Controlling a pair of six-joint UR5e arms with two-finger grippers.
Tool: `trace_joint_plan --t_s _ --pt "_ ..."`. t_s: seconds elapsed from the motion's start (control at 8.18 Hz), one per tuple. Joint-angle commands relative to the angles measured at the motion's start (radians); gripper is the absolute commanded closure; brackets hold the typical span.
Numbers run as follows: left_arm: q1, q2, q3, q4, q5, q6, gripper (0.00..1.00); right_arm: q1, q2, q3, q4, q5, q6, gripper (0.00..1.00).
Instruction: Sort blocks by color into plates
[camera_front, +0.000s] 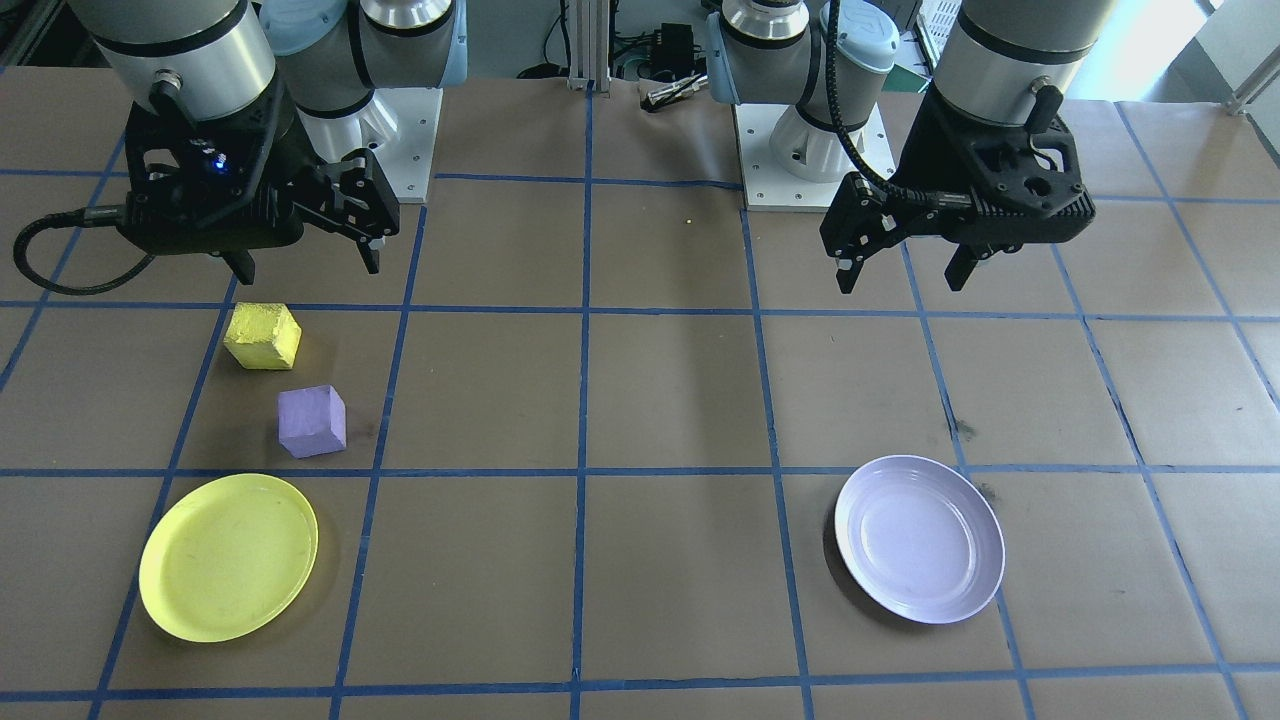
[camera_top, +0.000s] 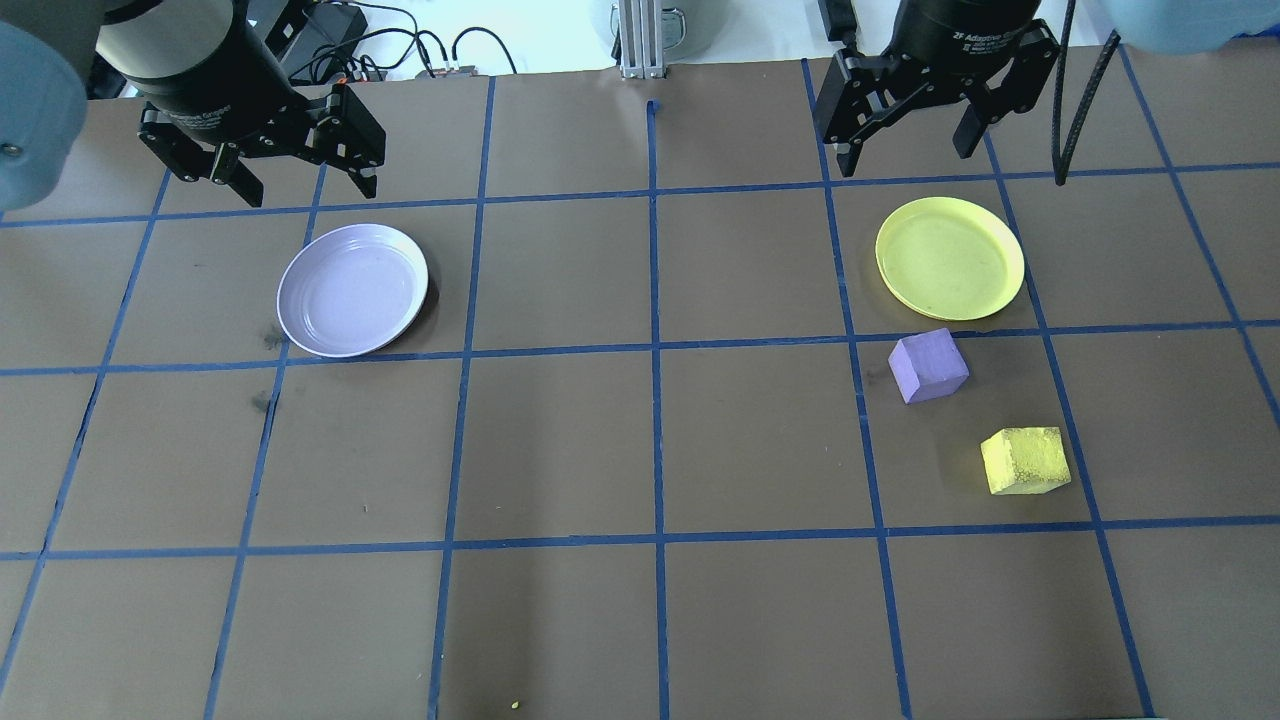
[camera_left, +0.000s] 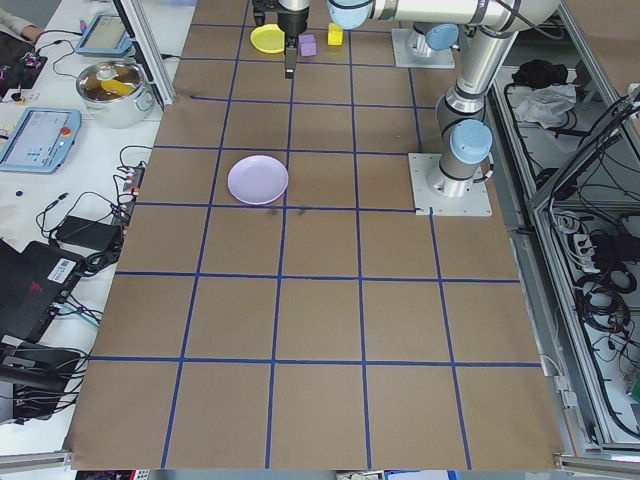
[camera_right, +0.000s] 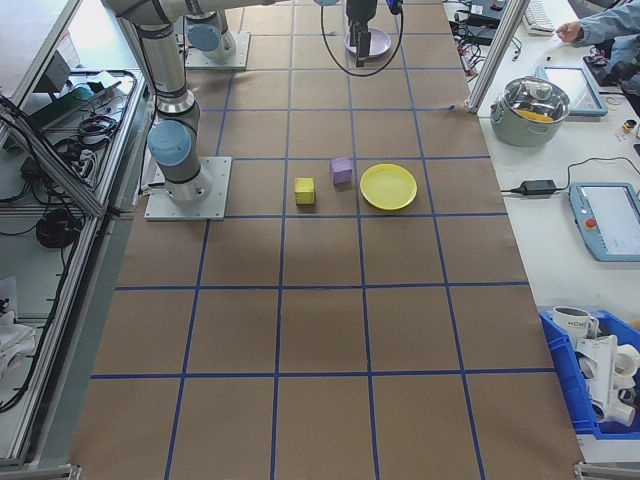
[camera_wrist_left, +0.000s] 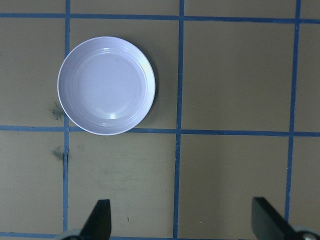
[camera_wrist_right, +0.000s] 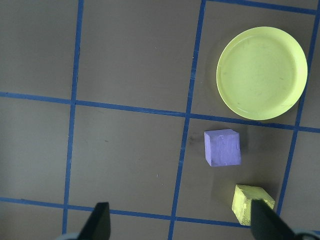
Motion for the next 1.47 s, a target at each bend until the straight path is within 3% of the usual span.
trace_joint_plan --t_s 0.0,0.98,1.22,1.35 --pt "0.0 -0.002 0.001 0.002 0.0 0.0 0.0 0.0 0.001 0.0 -0.002 0.002 0.0 0.0" --pt "0.0 -0.002 0.0 0.01 0.0 0.0 0.0 -0.009 0.007 0.002 -0.005 0.0 -0.011 0.0" --pt "0.0 -0.005 0.0 0.01 0.0 -0.002 0.0 -0.149 0.004 0.017 0.017 -0.001 -0.081 0.0" --pt "0.0 -0.005 0.001 0.013 0.0 -0.002 0.0 -0.229 0.004 0.07 0.024 -0.03 -0.139 0.0"
